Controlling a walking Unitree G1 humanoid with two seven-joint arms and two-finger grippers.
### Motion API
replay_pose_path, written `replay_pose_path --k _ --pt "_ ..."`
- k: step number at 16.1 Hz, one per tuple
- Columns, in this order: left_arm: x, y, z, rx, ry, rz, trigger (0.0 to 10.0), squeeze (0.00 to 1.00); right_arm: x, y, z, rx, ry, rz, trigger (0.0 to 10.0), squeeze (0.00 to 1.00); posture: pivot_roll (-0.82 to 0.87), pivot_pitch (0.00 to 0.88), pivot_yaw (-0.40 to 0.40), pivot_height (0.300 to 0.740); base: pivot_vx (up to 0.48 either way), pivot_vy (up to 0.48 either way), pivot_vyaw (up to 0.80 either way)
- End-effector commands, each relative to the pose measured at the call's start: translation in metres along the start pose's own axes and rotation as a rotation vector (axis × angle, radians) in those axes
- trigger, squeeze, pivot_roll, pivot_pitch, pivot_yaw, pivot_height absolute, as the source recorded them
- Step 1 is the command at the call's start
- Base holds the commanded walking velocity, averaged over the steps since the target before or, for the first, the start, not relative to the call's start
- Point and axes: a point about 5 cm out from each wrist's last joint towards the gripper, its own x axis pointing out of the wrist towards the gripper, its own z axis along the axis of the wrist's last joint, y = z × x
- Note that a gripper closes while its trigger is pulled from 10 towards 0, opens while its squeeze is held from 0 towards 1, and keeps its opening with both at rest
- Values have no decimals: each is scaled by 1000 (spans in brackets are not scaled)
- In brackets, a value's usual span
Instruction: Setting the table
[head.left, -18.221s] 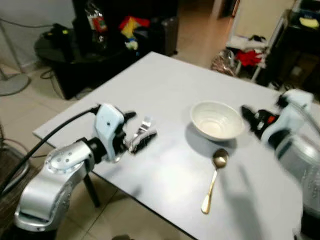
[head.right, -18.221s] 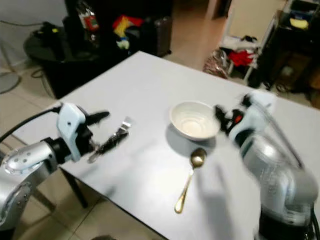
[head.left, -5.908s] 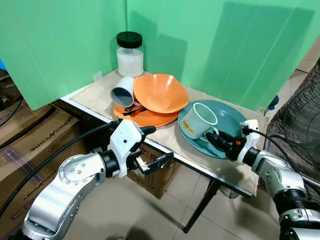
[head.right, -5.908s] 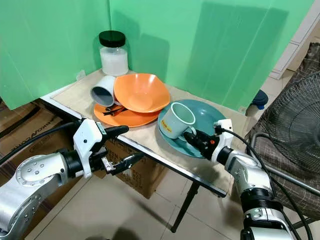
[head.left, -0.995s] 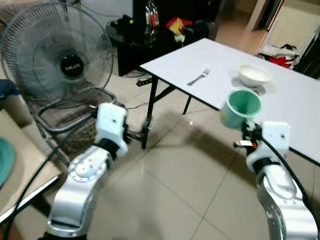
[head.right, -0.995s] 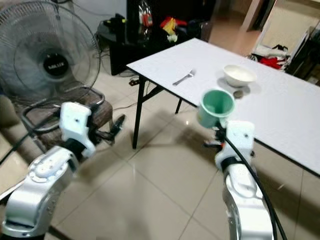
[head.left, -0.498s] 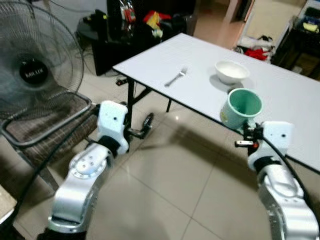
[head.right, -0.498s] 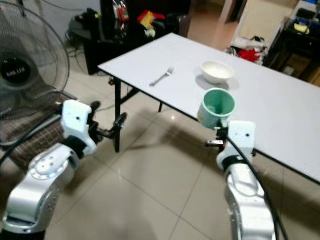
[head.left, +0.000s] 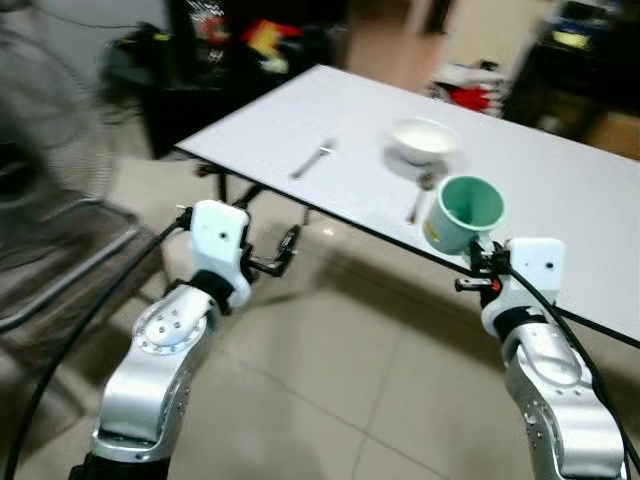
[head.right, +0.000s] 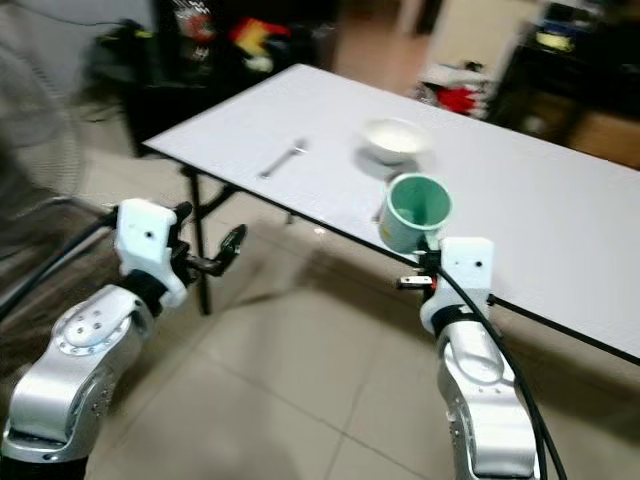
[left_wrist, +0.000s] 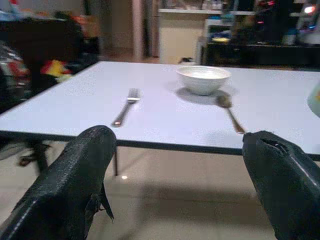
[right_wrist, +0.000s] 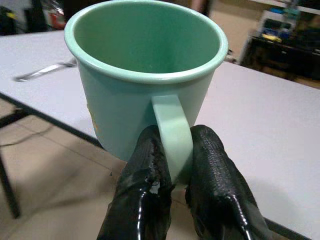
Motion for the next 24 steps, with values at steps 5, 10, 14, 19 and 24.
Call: replay_pose_path --k 5,10,14,19,24 --pt "2 3 3 7 -13 1 10000 0 5 1 10 -7 -42 8 10000 0 54 0 -107 740 354 0 0" --pt "2 3 3 7 -11 -2 10000 0 6 1 10 -15 -43 9 10000 0 51 0 -108 740 352 0 0" --pt "2 4 3 9 -11 -5 10000 0 6 1 10 -7 -39 7 10000 0 48 0 -104 740 353 0 0" --pt "3 4 3 10 -10 -13 10000 0 6 0 9 0 -38 0 10000 0 45 0 -97 740 352 0 -640" --pt "4 2 3 10 -8 -28 10000 0 6 -2 9 10 -37 -19 10000 0 40 0 -87 740 348 0 -800"
